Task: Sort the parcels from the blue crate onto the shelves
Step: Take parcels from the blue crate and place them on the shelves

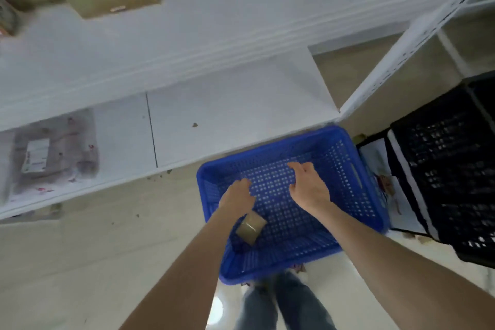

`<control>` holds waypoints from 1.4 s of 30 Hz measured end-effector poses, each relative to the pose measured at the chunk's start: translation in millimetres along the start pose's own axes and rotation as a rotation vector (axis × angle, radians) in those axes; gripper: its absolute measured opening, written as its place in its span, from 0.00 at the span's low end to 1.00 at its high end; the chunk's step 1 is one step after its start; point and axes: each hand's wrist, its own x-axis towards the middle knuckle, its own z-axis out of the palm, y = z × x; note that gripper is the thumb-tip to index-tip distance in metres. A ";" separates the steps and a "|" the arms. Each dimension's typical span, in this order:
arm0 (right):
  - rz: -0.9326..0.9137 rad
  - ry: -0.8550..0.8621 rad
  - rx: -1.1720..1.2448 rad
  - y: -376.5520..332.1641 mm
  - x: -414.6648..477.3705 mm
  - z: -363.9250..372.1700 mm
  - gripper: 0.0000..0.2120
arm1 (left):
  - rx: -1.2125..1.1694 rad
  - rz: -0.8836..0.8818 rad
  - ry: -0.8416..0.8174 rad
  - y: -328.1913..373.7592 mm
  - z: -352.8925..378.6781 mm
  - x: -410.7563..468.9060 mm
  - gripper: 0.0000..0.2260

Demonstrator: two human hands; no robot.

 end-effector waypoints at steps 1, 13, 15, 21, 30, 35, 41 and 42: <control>0.039 -0.043 0.042 11.0 12.7 22.3 0.27 | -0.013 -0.025 -0.009 -6.1 19.4 14.6 0.19; 0.342 -0.519 0.565 88.8 183.3 337.3 0.30 | -0.344 -0.456 -0.100 -163.0 251.3 214.6 0.21; 0.357 -0.551 0.632 93.5 201.5 373.6 0.31 | -0.394 -0.531 -0.088 -183.9 282.6 236.1 0.20; 0.439 -0.677 0.832 91.3 217.9 406.2 0.24 | -0.799 -0.681 0.010 -207.5 336.5 259.8 0.29; 0.518 -0.396 1.166 49.2 160.2 238.6 0.35 | -0.854 -0.508 0.378 -118.2 175.9 167.1 0.13; 0.401 -0.418 1.278 7.7 89.7 114.8 0.30 | -0.905 -0.368 0.368 -58.9 66.7 74.2 0.34; 0.225 -0.368 1.443 -32.2 0.2 -12.8 0.17 | -1.048 -0.326 0.264 12.9 -53.6 -42.0 0.16; 0.191 -0.377 1.474 -35.5 -12.0 -30.6 0.18 | -1.076 -0.338 0.227 24.4 -70.7 -61.4 0.17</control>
